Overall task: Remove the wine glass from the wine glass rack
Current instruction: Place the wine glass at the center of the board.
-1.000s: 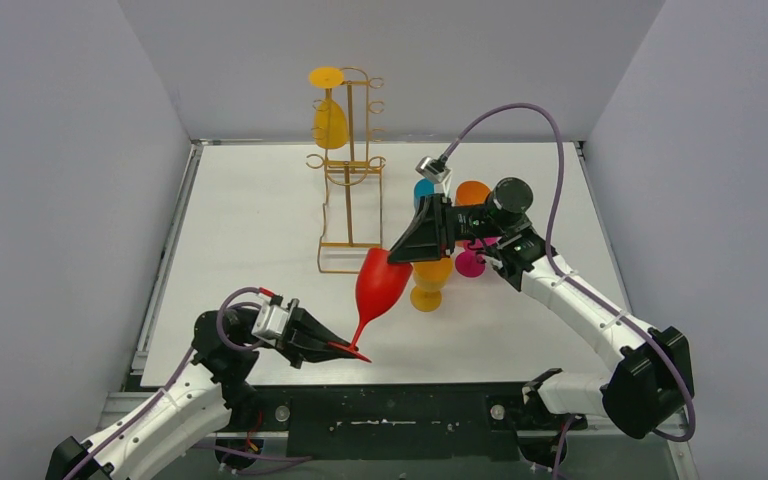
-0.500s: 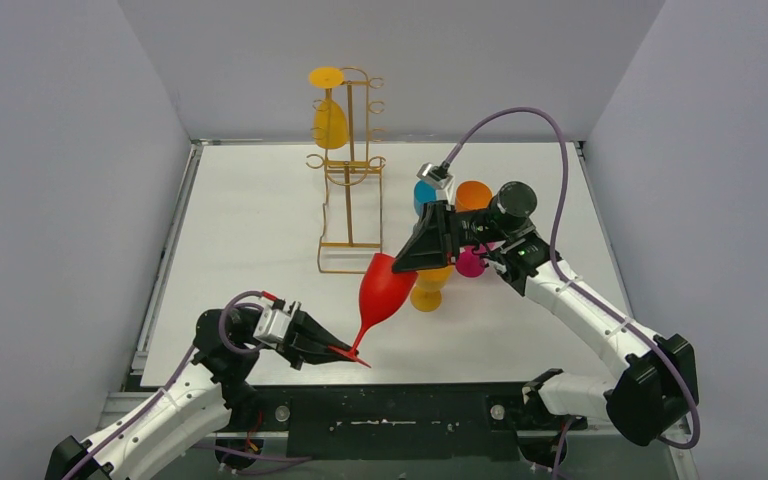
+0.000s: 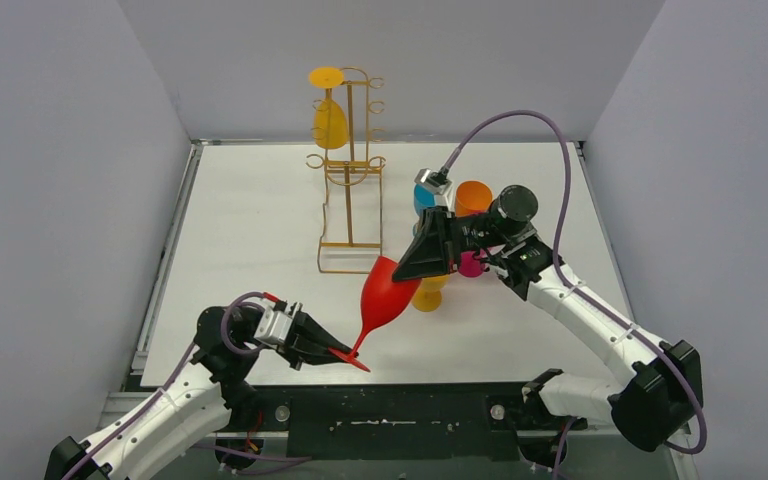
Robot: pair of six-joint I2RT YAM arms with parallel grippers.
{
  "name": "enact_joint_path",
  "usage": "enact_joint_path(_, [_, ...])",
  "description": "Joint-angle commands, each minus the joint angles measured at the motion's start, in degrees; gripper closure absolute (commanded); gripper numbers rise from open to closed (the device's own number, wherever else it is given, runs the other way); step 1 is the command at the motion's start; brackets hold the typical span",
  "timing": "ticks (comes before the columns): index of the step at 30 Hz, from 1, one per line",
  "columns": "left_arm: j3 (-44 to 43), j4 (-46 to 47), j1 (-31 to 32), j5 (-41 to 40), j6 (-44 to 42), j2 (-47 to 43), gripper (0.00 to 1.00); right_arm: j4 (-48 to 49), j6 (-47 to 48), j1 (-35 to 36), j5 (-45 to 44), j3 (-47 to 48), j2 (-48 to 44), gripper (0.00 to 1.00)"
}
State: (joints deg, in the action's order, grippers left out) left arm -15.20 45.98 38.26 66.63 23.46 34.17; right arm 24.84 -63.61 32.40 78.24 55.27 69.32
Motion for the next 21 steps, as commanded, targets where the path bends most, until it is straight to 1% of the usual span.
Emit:
enact_joint_path(1, [-2.68,-3.19,-0.2,-3.75,0.11,0.54,1.0,1.67,2.79,1.61,1.81,-0.14,-2.46,1.0])
enact_joint_path(6, [-2.73,-3.75,-0.2,-4.99,-0.19,0.11,1.0,-2.34,6.3,1.57,0.3,0.61,-3.11,1.0])
enact_joint_path(8, [-2.77,-7.08,-0.2,-8.0,-0.22,-0.53,0.99,-3.82,7.54,1.6,-0.28,0.59,-3.18,1.0])
enact_joint_path(10, [-3.17,-11.06,-0.21,-11.62,-1.07,-1.26,0.86,-4.08,7.86,1.64,-0.6,0.13,-3.28,1.0])
enact_joint_path(14, [-4.16,-16.37,-0.2,-12.87,-3.13,-2.45,0.61,-5.31,8.97,1.54,-1.54,-0.5,-3.72,1.0])
enact_joint_path(15, [-4.33,-17.52,-0.2,-13.27,-3.56,-2.97,0.57,-6.18,9.51,1.54,-1.73,-0.57,-3.82,1.0])
enact_joint_path(17, [-4.67,-19.81,-0.23,-14.78,-4.33,-4.26,0.53,-7.35,10.56,1.5,-2.27,-0.64,-3.77,1.0])
enact_joint_path(21, [-6.24,-26.99,-0.31,-18.81,-7.04,-6.53,0.41,-10.36,12.98,1.54,-3.48,-0.83,-3.15,1.0])
